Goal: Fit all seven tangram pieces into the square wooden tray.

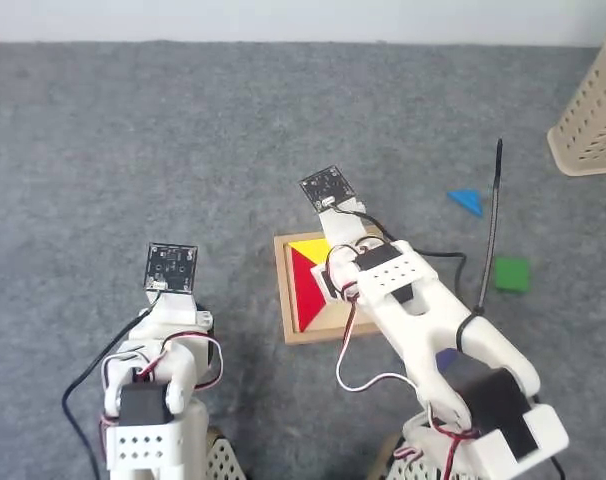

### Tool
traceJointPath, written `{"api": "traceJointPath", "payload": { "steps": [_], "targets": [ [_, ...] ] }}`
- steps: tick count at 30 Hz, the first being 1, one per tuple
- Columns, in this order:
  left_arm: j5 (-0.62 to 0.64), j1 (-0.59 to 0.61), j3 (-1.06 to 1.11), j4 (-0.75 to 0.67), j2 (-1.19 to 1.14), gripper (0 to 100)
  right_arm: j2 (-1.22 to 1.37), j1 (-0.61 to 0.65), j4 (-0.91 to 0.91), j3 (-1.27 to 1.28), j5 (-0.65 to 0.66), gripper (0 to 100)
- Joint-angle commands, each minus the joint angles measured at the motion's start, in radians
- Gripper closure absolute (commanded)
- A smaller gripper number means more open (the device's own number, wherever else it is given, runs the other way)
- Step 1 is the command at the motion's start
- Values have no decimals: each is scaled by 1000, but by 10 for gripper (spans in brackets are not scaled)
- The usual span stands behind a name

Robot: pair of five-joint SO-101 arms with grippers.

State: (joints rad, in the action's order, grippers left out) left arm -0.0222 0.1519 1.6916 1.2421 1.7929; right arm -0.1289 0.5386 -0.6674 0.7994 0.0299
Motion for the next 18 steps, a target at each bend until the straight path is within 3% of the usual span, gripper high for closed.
{"api": "traceJointPath", "payload": {
  "steps": [1, 18],
  "targets": [
    [8, 2, -5, 6, 6, 989, -58, -27, -13, -2, 18, 954],
    [8, 2, -5, 6, 6, 989, -226, -54, -67, 51, 18, 954]
  ]
}}
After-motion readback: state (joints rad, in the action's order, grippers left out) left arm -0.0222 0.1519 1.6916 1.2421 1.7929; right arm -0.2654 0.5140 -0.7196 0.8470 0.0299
